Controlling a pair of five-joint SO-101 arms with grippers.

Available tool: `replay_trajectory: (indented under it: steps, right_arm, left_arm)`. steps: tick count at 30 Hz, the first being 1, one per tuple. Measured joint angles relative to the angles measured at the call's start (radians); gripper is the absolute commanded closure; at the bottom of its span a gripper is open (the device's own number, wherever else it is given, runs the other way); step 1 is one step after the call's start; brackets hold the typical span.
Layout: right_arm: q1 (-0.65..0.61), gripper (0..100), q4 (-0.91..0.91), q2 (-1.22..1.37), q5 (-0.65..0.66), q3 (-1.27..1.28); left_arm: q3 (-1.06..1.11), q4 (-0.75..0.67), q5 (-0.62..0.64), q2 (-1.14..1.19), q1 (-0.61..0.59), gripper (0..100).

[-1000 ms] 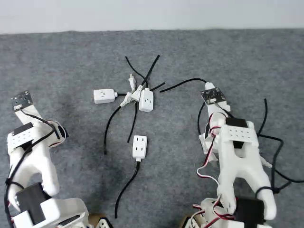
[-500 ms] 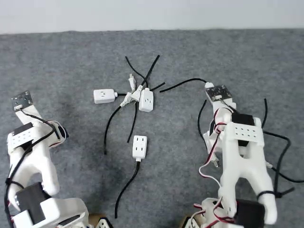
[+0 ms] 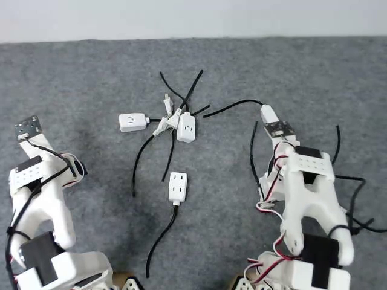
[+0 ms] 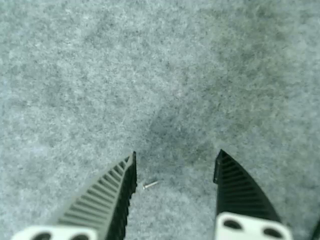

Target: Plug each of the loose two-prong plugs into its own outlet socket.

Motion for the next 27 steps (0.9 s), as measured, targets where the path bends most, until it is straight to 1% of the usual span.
replay_trajectory:
  steps: [5, 8, 12, 14, 18, 20, 27]
  right_arm:
    - [-0.035, 99.0, 0.003, -0.129, 0.0, 0.086]
    - [-0.032, 98.9, 0.003, -0.219, -0.041, 0.091]
    - [-0.084, 98.7, 0.003, -0.282, -0.06, 0.091]
    - [-0.121, 95.6, 0.003, -0.282, -0.06, 0.091]
    - [-0.164, 84.5, -0.025, -0.256, -0.06, 0.091]
    - [-0.158, 84.2, -0.046, -0.215, -0.06, 0.091]
    - [-0.163, 89.4, -0.12, -0.069, -0.06, 0.091]
  left_arm:
    - [0.0, 0.0, 0.0, 0.0, 0.0, 76]
    - [0.0, 0.0, 0.0, 0.0, 0.0, 76]
    - [0.0, 0.0, 0.0, 0.0, 0.0, 76]
    - [0.0, 0.0, 0.0, 0.0, 0.0, 76]
    - [0.0, 0.0, 0.0, 0.0, 0.0, 76]
    - [0.0, 0.0, 0.0, 0.0, 0.0, 76]
    - [0.0, 0.0, 0.0, 0.0, 0.0, 76]
